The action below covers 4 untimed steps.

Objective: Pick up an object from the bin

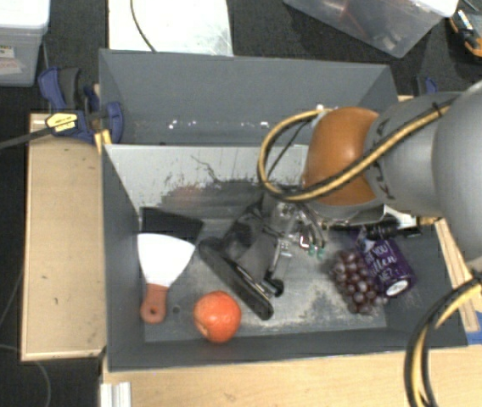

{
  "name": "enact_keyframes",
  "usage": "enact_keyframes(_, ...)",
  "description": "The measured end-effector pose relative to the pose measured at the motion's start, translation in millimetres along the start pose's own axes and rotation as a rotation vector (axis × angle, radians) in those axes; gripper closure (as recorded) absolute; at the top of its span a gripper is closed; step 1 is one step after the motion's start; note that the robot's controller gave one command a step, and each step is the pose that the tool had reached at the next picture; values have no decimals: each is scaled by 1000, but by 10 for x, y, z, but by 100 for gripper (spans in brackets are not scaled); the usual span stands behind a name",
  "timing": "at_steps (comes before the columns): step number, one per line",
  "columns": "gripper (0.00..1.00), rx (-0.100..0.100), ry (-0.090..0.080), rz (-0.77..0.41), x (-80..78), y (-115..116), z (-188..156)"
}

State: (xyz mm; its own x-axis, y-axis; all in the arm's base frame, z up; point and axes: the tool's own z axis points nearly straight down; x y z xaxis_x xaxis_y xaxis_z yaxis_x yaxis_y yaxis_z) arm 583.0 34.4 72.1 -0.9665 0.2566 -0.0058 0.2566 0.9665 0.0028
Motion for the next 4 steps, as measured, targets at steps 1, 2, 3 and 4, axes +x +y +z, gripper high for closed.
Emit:
enact_keyframes(1,0,0,-1,508,74,-47,-485)
enact_keyframes(2,0,0,-4,288,106,208,-280)
enact_keyframes(3,0,-1,-4,701,684,727,3)
enact_keyframes(4,100,-1,-14,524,143,334,5)
